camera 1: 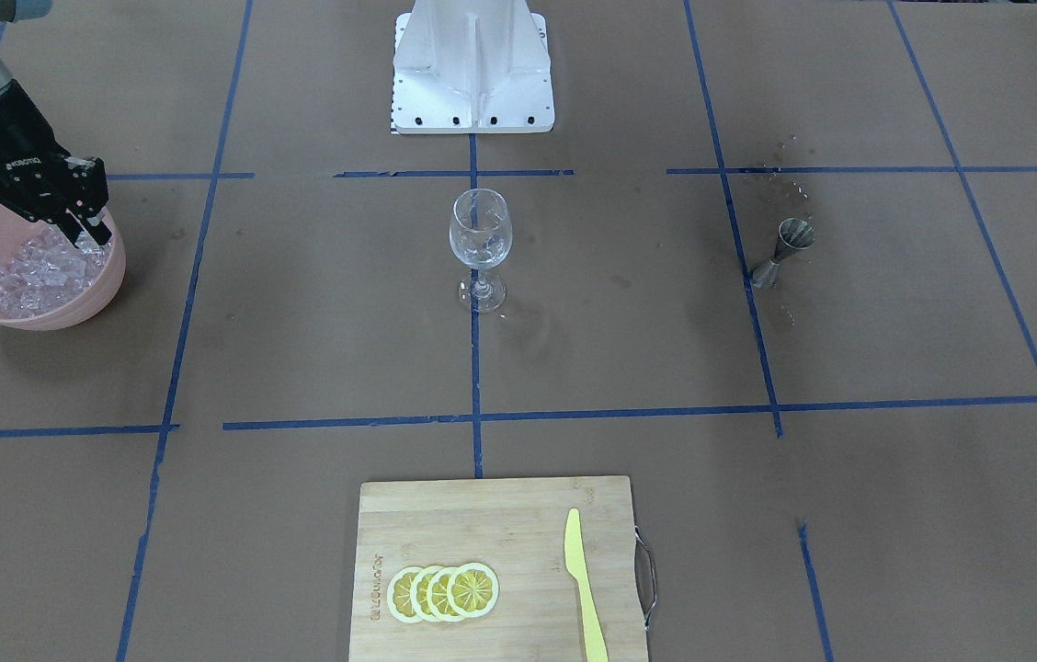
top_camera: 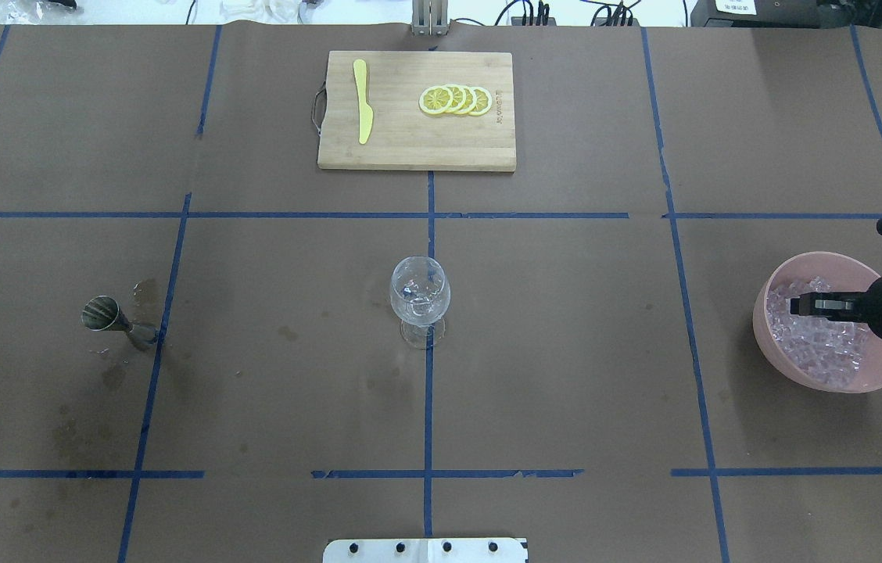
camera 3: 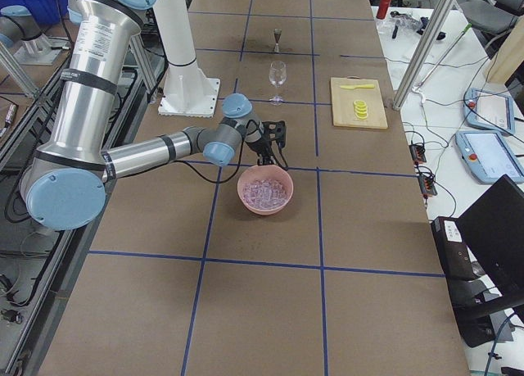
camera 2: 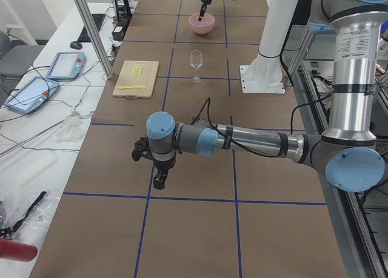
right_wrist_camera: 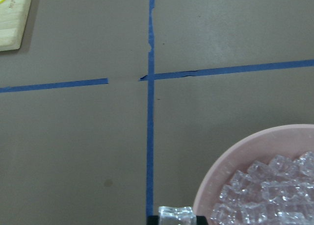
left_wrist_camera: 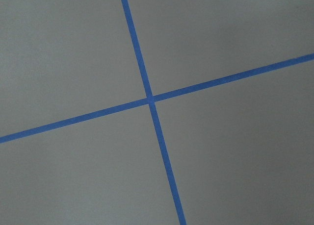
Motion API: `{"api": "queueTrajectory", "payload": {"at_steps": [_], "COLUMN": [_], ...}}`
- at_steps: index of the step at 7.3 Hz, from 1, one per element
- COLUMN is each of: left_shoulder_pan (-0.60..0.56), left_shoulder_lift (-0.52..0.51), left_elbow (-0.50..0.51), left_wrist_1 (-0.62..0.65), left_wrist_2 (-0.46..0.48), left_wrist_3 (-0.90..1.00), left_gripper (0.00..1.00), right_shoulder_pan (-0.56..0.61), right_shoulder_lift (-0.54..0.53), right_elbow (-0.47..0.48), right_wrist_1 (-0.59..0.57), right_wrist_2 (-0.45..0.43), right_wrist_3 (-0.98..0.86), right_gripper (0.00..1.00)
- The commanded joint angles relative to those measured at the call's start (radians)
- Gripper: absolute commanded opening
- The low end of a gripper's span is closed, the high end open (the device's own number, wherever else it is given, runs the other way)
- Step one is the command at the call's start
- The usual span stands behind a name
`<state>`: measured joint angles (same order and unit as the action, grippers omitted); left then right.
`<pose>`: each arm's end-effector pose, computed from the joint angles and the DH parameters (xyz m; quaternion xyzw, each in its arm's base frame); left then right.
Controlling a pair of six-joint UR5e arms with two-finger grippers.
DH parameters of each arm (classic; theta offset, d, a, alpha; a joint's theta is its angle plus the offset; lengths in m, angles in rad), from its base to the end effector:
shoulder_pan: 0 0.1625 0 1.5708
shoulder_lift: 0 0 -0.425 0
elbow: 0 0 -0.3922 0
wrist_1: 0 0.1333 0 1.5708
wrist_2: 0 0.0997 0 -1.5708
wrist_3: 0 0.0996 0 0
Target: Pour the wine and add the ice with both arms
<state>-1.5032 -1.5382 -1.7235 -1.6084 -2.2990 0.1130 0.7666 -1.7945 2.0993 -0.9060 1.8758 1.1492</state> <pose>-0.0341 -0.4891 0.5980 0.0816 0.3532 0.1119 0.9252 -0.2269 -0.3621 0.4307 0.1465 -0.4569 0.0804 0.8737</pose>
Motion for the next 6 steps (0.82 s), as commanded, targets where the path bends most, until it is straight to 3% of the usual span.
{"api": "queueTrajectory", "payload": {"at_steps": [1,4,6], "left_shoulder_pan": [-0.003,-0.011,-0.011], "left_shoulder_lift": [0.012,0.013,0.013], "left_elbow": [0.001,-0.001,-0.001], "left_wrist_1": [0.007,0.056,0.056], "left_wrist_2": [0.0,-0.002,-0.003], "left_wrist_3": [0.128,0.159,0.16], "left_gripper": [1.0,1.0,1.0], "right_shoulder_pan": [-0.041,-0.111,-0.192], "right_shoulder_lift": [0.192,0.646,0.794], "right_elbow": [0.034,0.039,0.025], "right_wrist_1": [-0.24,-0.777,-0.829], "right_wrist_2": [0.003,-0.015,-0.045], "right_wrist_3": [0.0,0.009,0.039], "right_gripper": [0.0,0.0,0.0]}}
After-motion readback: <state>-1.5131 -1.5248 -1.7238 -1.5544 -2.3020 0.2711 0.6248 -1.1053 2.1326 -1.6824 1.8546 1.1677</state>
